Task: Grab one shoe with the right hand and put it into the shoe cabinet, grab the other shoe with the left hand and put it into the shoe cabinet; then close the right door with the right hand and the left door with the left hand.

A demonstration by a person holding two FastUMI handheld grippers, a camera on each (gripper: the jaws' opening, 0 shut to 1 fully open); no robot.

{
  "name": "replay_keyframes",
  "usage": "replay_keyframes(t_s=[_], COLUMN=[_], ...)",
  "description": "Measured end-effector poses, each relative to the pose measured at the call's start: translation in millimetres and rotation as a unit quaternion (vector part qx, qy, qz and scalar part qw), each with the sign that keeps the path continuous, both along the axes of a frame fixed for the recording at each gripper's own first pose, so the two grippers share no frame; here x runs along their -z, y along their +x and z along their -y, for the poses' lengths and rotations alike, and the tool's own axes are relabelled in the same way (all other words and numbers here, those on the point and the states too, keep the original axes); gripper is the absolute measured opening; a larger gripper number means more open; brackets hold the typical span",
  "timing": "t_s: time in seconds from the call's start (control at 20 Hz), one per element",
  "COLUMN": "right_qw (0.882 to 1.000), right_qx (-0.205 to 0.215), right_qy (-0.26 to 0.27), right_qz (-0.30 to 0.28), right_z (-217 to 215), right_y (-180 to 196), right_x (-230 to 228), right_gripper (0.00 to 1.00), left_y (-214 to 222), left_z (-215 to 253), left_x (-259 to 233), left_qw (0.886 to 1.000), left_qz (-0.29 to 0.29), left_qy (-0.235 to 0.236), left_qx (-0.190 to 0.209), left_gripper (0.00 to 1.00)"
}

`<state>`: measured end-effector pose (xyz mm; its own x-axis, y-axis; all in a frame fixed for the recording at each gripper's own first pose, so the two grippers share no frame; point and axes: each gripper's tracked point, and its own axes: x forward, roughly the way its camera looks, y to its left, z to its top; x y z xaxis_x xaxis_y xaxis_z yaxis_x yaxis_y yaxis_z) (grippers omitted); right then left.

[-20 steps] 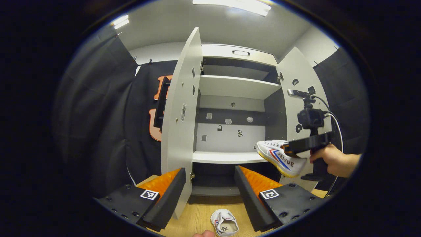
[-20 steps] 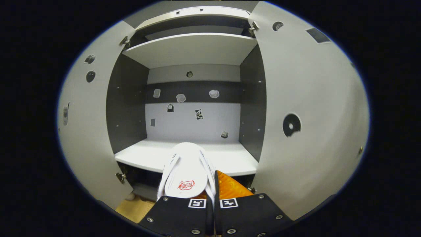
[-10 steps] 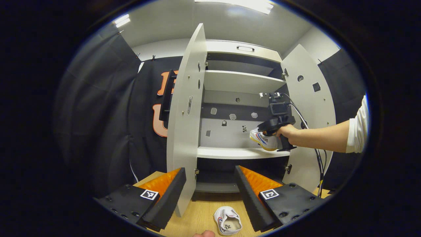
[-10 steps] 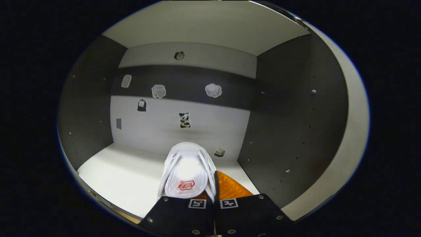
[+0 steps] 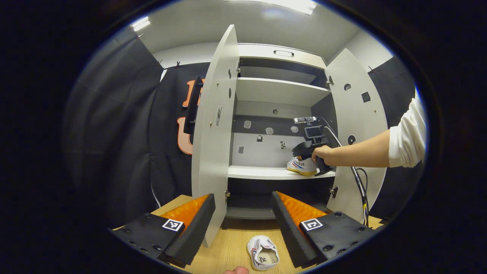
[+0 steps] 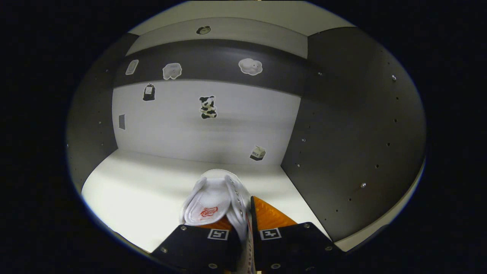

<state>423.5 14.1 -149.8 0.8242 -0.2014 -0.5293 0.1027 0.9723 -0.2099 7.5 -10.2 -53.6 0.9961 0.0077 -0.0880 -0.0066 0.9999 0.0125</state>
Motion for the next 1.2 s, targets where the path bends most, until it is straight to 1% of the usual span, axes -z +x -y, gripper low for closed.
replay_keyframes(t_s=[0.05,0.1,0.15,0.2,0.25,0.3,0.4,0.45,0.5,0.55,0.6,0.65,0.7,0.8,0.95,1.0,1.05,1.1,1.15,1.2], right_qw=[1.0,1.0,1.0,0.999,0.999,0.999,0.998,0.998,0.997,0.995,0.994,0.992,0.99,0.985,0.978,0.976,0.973,0.97,0.967,0.966], right_qx=[-0.007,-0.015,-0.023,-0.03,-0.034,-0.037,-0.043,-0.049,-0.054,-0.06,-0.069,-0.074,-0.081,-0.089,-0.105,-0.111,-0.118,-0.121,-0.124,-0.123], right_qy=[-0.007,-0.012,-0.017,-0.017,-0.015,-0.009,0.003,0.007,0.012,0.019,0.027,0.033,0.038,0.05,0.069,0.073,0.078,0.083,0.091,0.099], right_qz=[0.002,0.004,0.007,0.01,0.012,0.018,0.038,0.049,0.061,0.073,0.085,0.095,0.107,0.136,0.165,0.173,0.184,0.193,0.2,0.206], right_z=[0,-1,-1,0,1,2,3,2,1,-1,-5,-8,-10,-14,-19,-20,-22,-22,-23,-22], right_y=[-4,-9,-14,-19,-26,-33,-46,-55,-64,-74,-85,-98,-110,-139,-187,-202,-217,-233,-249,-265], right_x=[-5,-10,-16,-22,-27,-34,-53,-64,-76,-86,-96,-106,-116,-133,-143,-143,-143,-140,-136,-131], right_gripper=[0.18,0.27,0.33,0.43,0.47,0.54,0.62,0.65,0.7,0.72,0.77,0.8,0.86,0.91,0.93,0.98,0.93,0.93,0.97,0.94], left_y=[0,0,0,0,0,1,1,1,1,1,1,1,1,-1,-5,-5,-5,-6,-6,-6], left_z=[0,1,1,3,4,6,9,11,13,16,18,20,23,27,31,31,31,31,31,31], left_x=[0,0,-1,-1,-2,-2,-5,-5,-6,-7,-7,-8,-8,-9,-10,-9,-8,-7,-6,-5], left_qw=[1.0,1.0,1.0,1.0,1.0,1.0,1.0,1.0,1.0,1.0,0.999,0.999,0.999,0.999,0.999,0.999,0.999,0.999,0.999,0.999], left_qz=[0.001,0.001,0.002,0.004,0.005,0.006,0.009,0.011,0.012,0.014,0.015,0.016,0.016,0.017,0.015,0.014,0.012,0.01,0.008,0.006], left_qy=[0.0,0.001,0.001,0.001,-0.001,-0.003,-0.005,-0.007,-0.008,-0.01,-0.011,-0.012,-0.012,-0.014,-0.017,-0.018,-0.019,-0.019,-0.018,-0.018], left_qx=[0.001,0.002,0.003,0.004,0.007,0.01,0.015,0.019,0.023,0.026,0.03,0.034,0.037,0.043,0.048,0.049,0.05,0.05,0.05,0.05], left_gripper=[0.96,0.96,0.96,0.96,0.96,0.99,0.99,0.96,0.96,0.96,0.99,0.96,0.96,0.96,0.96,0.96,0.94,0.96,0.94,0.94])
